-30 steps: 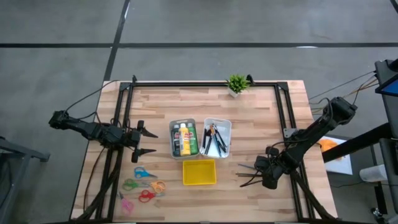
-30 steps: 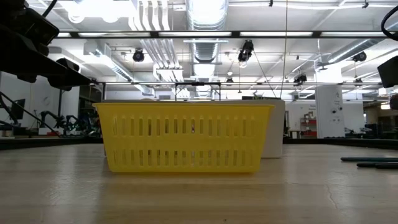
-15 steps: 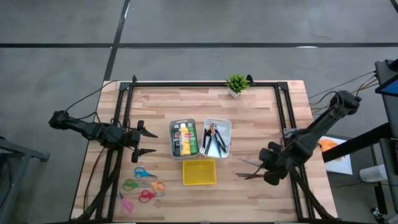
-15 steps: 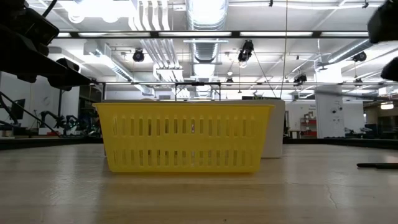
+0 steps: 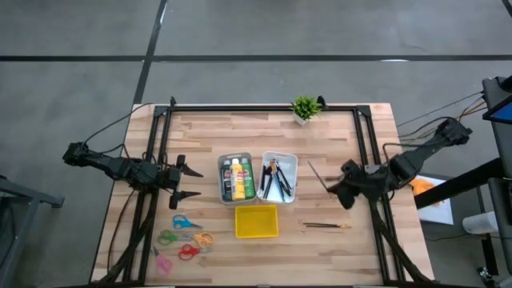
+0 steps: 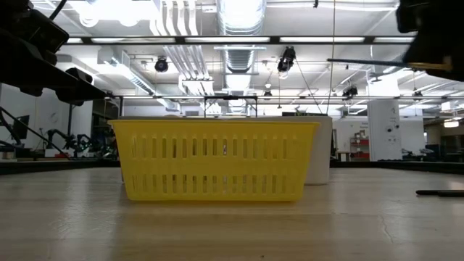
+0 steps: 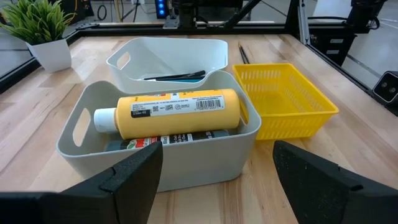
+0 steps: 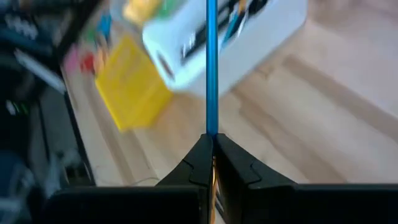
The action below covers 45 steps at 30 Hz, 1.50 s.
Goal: Pick & Place Paint Supplies
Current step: Put the gold paint brush into the white bin
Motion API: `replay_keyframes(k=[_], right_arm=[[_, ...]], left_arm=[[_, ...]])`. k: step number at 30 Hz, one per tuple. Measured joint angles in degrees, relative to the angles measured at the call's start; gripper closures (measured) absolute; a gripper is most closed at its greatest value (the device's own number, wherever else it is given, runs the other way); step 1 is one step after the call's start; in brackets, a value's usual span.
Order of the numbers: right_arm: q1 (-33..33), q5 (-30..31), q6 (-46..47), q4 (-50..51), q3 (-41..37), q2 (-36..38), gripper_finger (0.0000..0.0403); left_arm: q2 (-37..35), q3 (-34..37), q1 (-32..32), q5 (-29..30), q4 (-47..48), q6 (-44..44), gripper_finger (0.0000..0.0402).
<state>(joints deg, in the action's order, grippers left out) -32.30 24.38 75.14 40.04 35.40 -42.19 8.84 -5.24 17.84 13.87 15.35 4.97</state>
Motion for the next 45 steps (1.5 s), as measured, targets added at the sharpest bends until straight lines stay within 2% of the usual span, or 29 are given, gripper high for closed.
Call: replay_keyframes(k=[4,9,16,22,31,45], right_arm=[[7.22,-1.00,-2.62,-4.79,0.00,0.84,0.0394],[16.83,-6.55,-6.46,-12.42,0.07,-1.03,0.0394],[27.85,-16.28,-9.09,-21.26,0.07,-8.25,0.0394],[32.82,-23.62,-9.82,-28.42,0.56,-16.47,0.0394],[35.66,-29.68,-13.29,-24.32,9.29,-31.18,0.0394],[37.01,-31.97,-20.10,-2.96,28.15,-51.42,0.0394]], left_arm=[[0.00,0.00,0.00,0.00,0.00,0.00,0.0096],[0.00,-0.02,-0.01,0.00,0.00,0.00,0.0096],[0.00,-0.02,0.00,0.00,0.00,0.00,0.0096],[0.00,-0.02,0.00,0.00,0.00,0.00,0.0096],[0.00,-0.02,-0.02,0.00,0.00,0.00,0.0096],[0.00,-0.01,0.00,0.00,0.00,0.00,0.0096]])
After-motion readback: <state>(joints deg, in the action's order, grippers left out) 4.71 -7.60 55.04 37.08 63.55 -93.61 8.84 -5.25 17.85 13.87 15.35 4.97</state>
